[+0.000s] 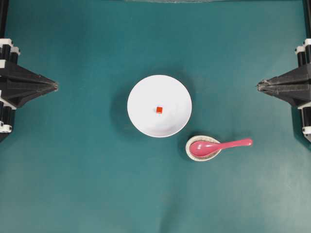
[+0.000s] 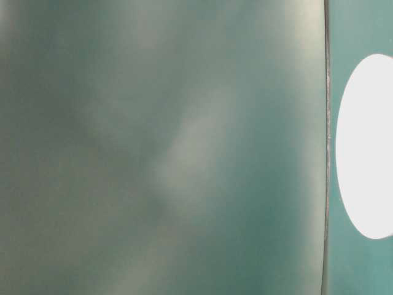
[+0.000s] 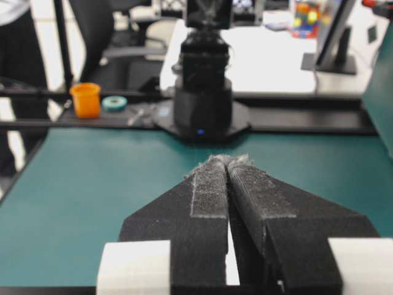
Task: Grip the spoon and scoop the red block from the bowl with right arm.
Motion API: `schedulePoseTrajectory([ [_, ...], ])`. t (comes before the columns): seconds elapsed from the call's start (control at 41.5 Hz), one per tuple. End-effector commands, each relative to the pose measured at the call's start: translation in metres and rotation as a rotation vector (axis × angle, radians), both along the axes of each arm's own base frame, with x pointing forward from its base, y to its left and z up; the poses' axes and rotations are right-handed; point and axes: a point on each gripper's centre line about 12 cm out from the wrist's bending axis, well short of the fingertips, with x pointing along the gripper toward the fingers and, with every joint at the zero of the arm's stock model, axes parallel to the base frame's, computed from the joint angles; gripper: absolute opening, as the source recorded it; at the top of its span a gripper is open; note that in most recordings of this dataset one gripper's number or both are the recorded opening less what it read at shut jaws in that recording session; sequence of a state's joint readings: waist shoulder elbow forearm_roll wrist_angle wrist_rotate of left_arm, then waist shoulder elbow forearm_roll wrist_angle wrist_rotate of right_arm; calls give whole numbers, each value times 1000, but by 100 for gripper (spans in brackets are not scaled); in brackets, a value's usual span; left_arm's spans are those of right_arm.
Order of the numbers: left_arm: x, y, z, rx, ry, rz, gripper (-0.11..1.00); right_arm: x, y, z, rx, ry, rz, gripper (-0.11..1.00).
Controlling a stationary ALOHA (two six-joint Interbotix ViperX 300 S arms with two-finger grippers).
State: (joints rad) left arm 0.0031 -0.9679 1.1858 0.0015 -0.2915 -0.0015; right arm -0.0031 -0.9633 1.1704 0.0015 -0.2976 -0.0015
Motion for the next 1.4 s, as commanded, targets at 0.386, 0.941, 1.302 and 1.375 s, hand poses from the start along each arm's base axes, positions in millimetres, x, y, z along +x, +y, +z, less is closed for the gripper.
schedulePoseTrajectory([
  [0.386, -2, -5, 11, -4, 115, -23, 0, 5, 1, 11, 8, 6, 7, 0],
  [0.941, -8, -2, -2, -4, 272, -10, 0, 6, 2, 17, 12, 52, 9, 0],
  [1.302, -8, -2, -2, -4, 273, -10, 0, 7, 3, 14, 23, 106, 15, 6],
  [1.375, -8, -2, -2, -4, 273, -10, 0, 7, 3, 12, 35, 124, 15, 23],
])
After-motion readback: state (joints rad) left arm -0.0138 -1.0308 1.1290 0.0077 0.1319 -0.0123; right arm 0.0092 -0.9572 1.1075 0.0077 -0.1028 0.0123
